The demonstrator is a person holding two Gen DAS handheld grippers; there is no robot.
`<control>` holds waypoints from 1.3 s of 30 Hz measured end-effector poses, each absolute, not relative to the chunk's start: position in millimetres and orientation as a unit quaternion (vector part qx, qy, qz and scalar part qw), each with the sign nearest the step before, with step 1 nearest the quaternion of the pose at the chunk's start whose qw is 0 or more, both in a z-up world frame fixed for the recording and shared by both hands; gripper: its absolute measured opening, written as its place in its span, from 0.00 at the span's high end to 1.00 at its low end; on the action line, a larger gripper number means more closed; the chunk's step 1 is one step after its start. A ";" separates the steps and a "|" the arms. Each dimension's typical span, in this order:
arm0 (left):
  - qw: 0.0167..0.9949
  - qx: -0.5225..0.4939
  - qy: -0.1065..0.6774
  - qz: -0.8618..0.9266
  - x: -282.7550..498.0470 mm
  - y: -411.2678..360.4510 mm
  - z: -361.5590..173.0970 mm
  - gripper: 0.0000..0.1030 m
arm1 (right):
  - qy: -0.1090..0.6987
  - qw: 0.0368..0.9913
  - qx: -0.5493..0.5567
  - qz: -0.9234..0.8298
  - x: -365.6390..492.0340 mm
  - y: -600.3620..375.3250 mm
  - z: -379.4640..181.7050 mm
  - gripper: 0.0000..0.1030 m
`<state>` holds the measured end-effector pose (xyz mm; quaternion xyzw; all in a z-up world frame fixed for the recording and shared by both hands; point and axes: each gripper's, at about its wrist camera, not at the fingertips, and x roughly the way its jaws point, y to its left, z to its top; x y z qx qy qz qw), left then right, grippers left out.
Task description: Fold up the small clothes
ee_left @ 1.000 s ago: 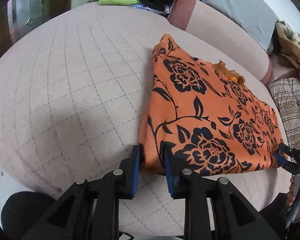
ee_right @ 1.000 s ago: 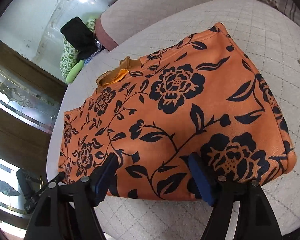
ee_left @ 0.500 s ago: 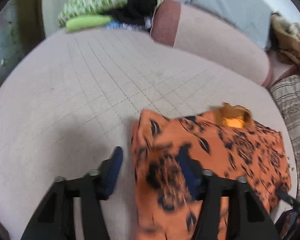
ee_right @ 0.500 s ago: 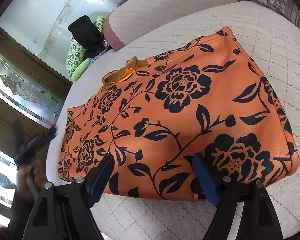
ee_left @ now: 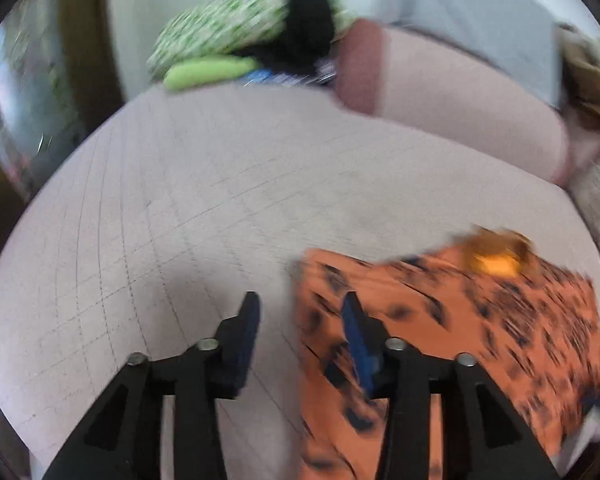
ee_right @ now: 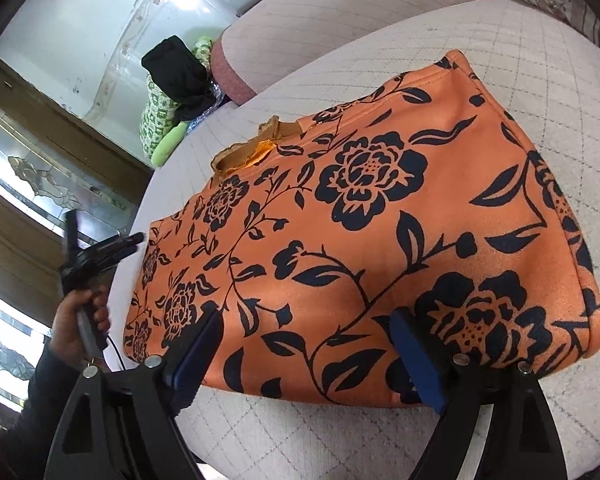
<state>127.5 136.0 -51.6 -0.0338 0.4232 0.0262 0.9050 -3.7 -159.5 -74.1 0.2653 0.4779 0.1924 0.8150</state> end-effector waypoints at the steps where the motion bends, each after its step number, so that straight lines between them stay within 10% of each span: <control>1: 0.912 -0.020 0.409 0.022 109.3 126.1 -44.9 0.40 | 0.471 0.816 0.270 0.196 -3.2 -161.9 -68.9 0.15; 20: 0.892 0.007 0.450 -0.049 71.5 49.7 -110.4 0.27 | 0.492 0.767 0.405 0.073 182.1 -260.7 -89.5 0.15; 30: 0.902 -0.017 0.429 -0.048 59.7 59.0 -99.0 0.25 | 0.444 0.796 0.377 0.167 34.3 -226.1 -29.7 0.15; 39: 0.905 -0.021 0.423 -0.036 40.3 49.0 -75.0 0.25 | 0.462 0.753 0.449 0.136 -72.7 -194.2 -96.8 0.14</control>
